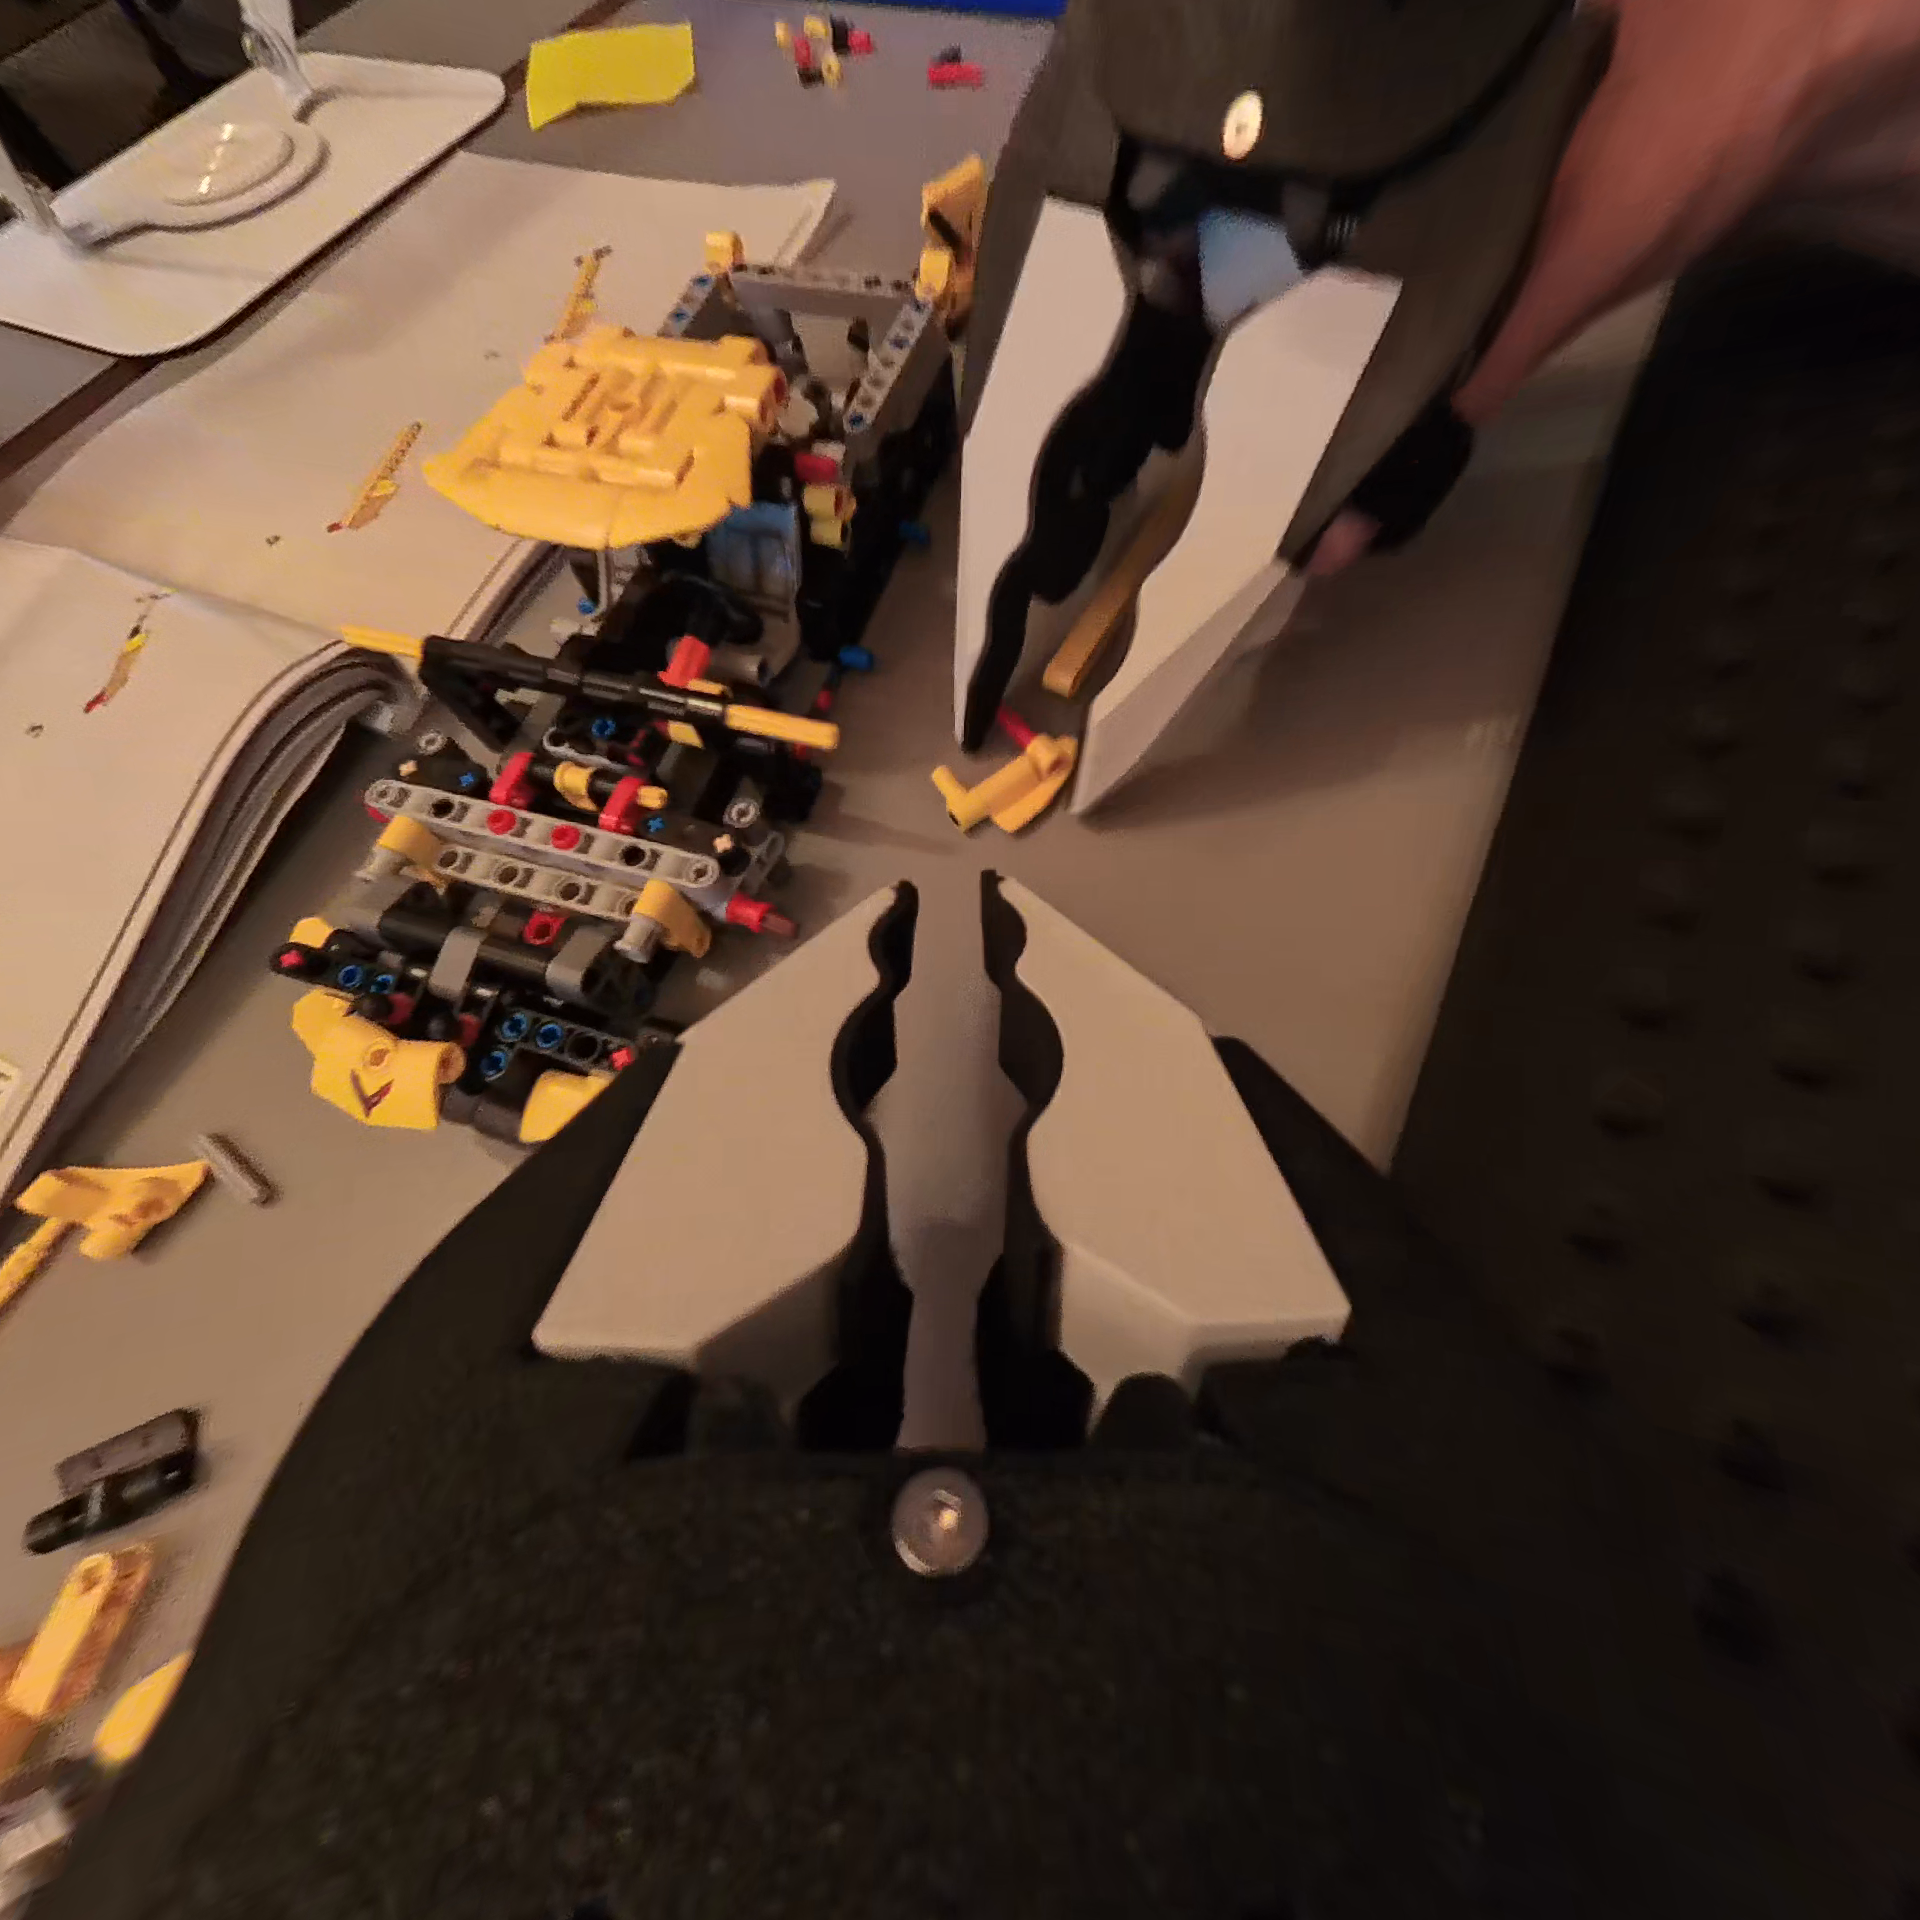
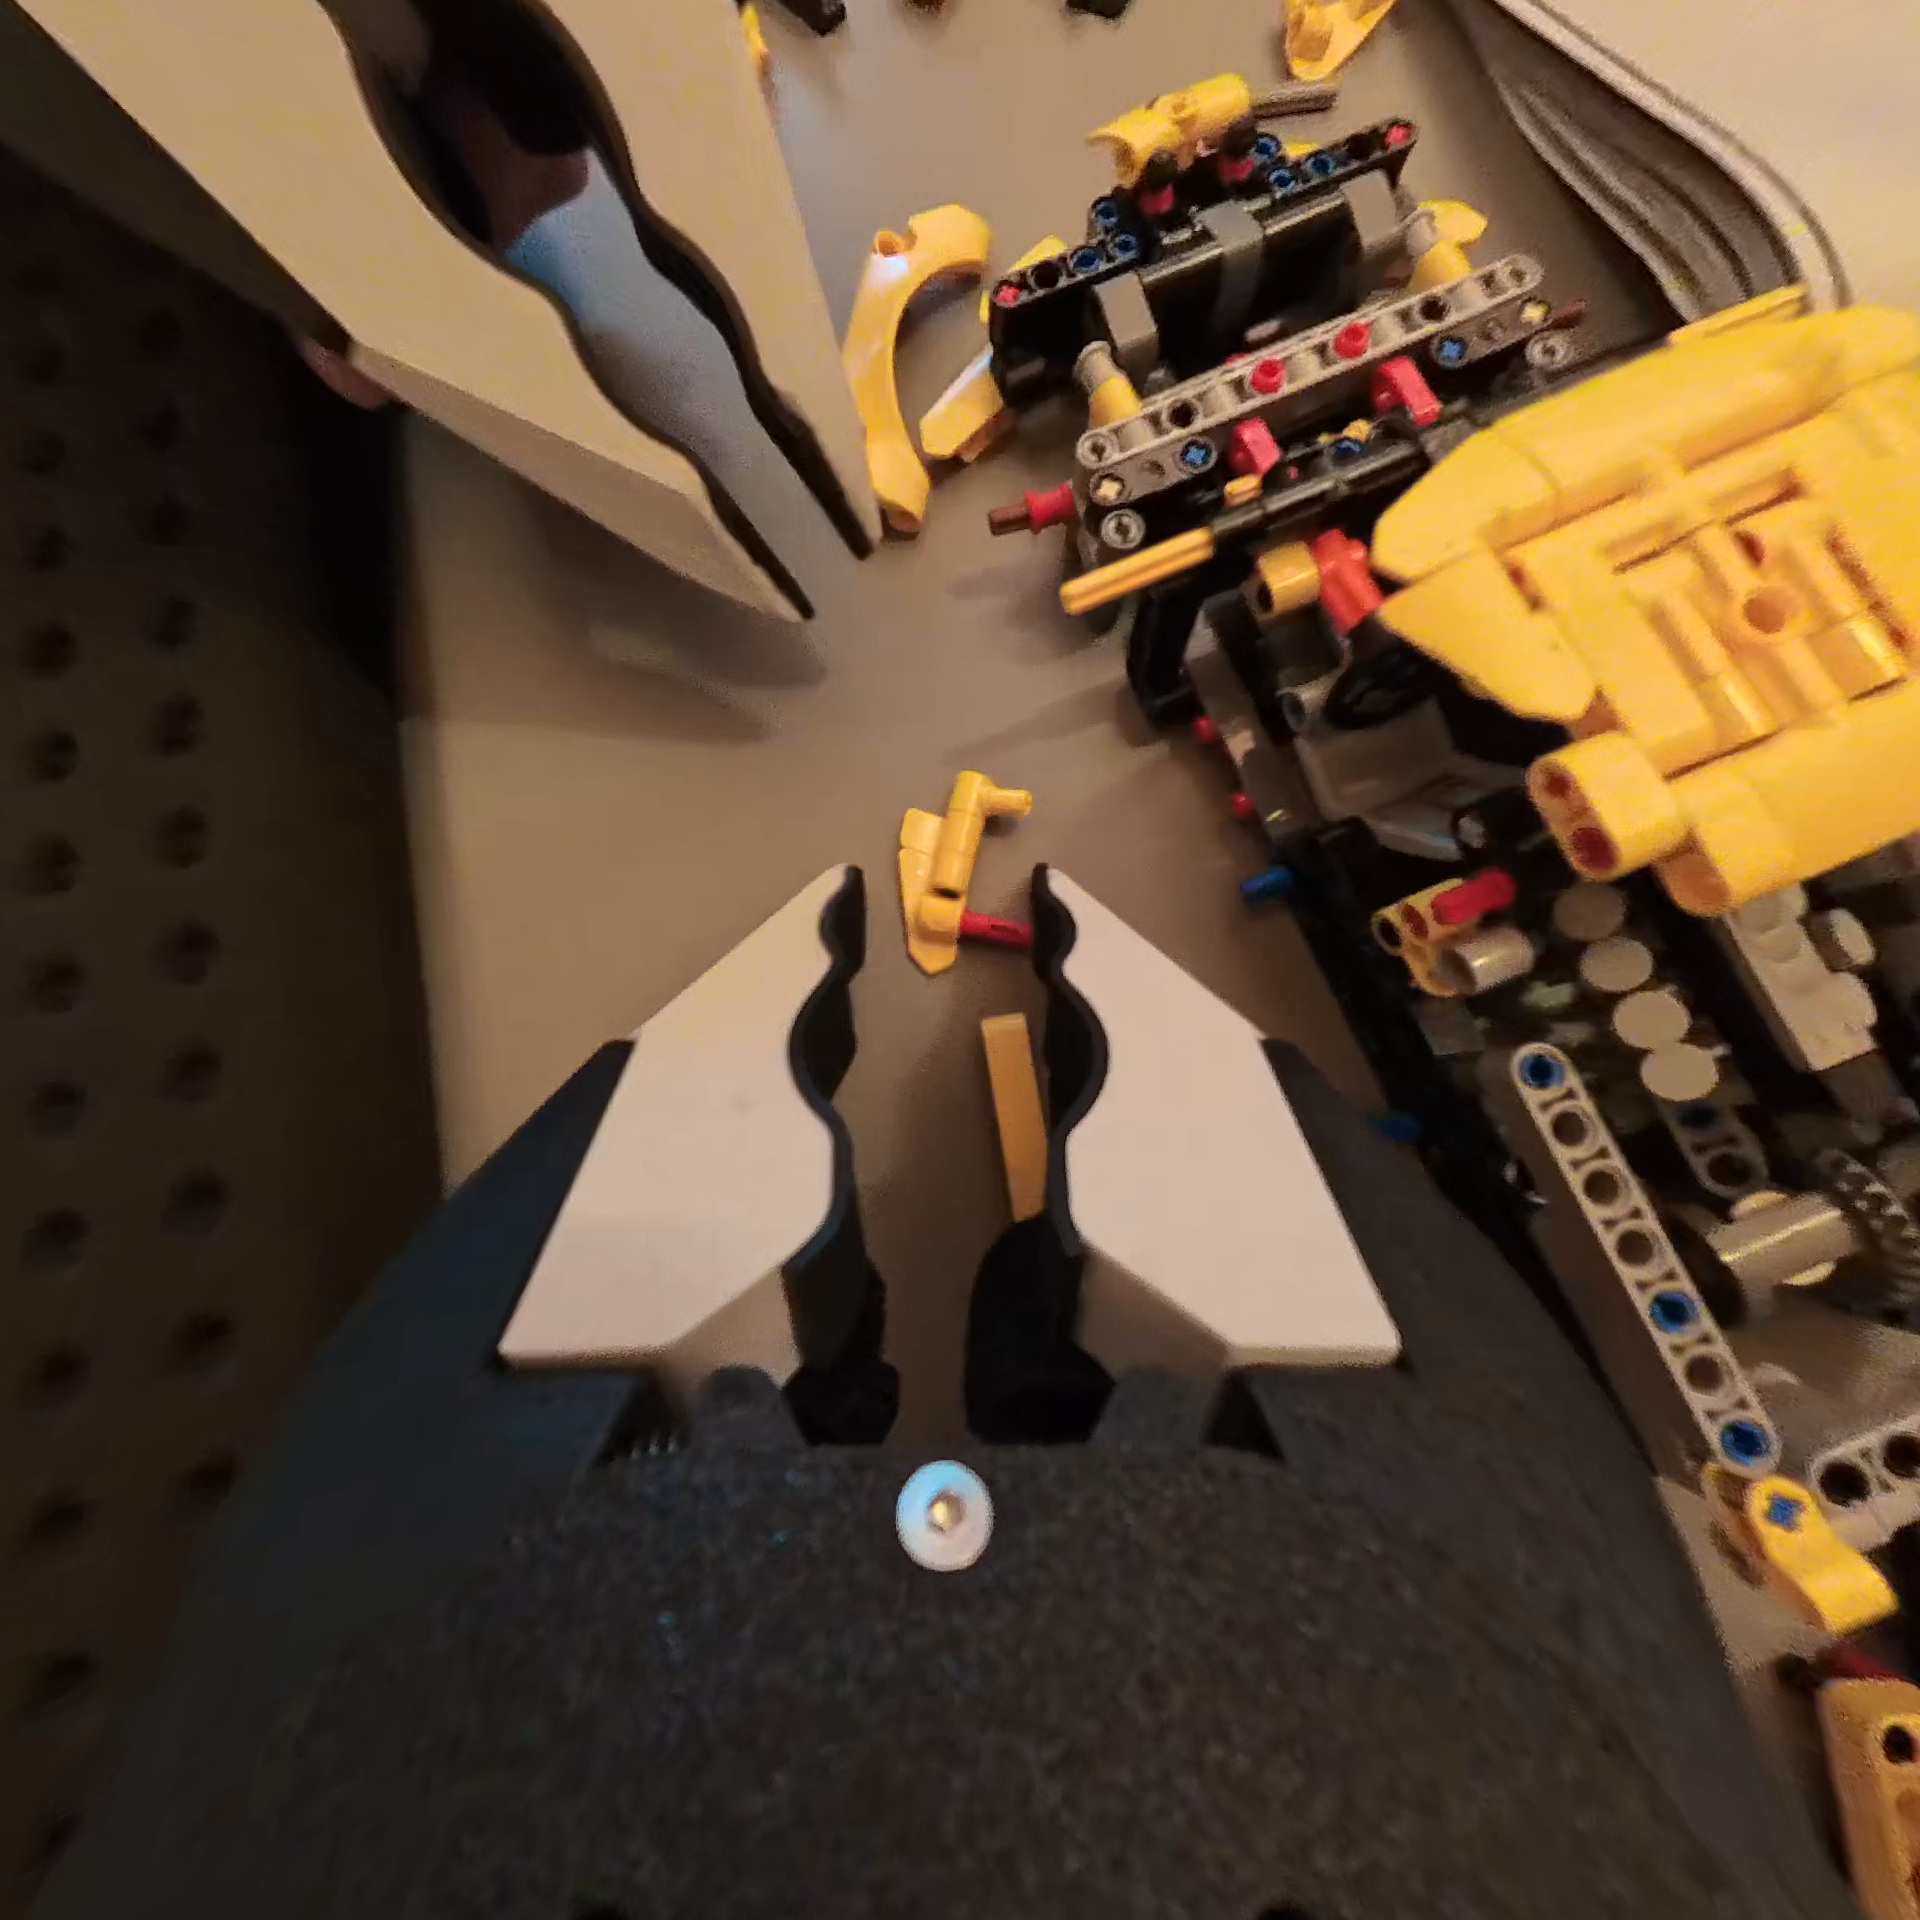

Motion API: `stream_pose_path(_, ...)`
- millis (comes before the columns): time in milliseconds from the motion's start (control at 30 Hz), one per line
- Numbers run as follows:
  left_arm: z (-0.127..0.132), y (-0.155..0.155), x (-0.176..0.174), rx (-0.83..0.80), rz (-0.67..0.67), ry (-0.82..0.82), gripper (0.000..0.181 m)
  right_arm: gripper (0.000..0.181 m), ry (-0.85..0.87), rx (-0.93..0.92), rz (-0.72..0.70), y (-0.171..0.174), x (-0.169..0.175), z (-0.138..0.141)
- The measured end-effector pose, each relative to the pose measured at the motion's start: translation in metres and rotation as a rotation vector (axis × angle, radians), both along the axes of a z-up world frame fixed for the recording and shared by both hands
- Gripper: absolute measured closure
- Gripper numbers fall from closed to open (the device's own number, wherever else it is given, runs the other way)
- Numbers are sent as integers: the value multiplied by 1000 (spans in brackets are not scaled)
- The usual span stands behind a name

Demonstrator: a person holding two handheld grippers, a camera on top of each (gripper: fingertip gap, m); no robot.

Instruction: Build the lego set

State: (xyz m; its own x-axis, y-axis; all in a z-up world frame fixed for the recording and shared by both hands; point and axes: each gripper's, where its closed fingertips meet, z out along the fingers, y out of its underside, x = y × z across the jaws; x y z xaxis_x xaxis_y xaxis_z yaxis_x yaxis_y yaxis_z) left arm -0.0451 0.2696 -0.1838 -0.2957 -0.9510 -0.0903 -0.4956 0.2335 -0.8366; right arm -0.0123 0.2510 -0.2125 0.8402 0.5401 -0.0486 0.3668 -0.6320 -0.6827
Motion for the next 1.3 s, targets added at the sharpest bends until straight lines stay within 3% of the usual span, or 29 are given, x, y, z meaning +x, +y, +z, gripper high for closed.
stream_pose_path(167, 10, 0, -1, -154, 5, -31, 168, 160, -57, 13, -11, 6, -5, -1)
stream_pose_path(333, 12, 4, -2, -168, 23, -43, 168, 166, -80, 34, -30, 11, -6, -1)
stream_pose_path(633, 14, 4, -1, -106, 24, -67, 165, 167, 243, 309, -175, 38, -19, 61)
stream_pose_path(700, 14, 5, -1, -104, 32, -69, 163, 167, 279, 285, -200, 34, -19, 59)
stream_pose_path(800, 23, 3, -2, -204, 18, -97, 163, 167, 325, 358, -197, 28, -23, 73)
stream_pose_path(933, 50, 0, -5, -475, -29, -181, 162, 167, 212, 468, -156, 26, -28, 85)
stream_pose_path(1033, 71, 2, -9, -669, -63, -251, 163, 167, 25, 551, -124, 26, -31, 87)
stream_pose_path(1233, 70, 2, -11, -716, -86, -225, 163, 168, -213, 635, -38, 23, -47, 86)
stream_pose_path(1300, 67, -1, -11, -700, -101, -211, 171, 167, -239, 665, -31, 23, -49, 88)
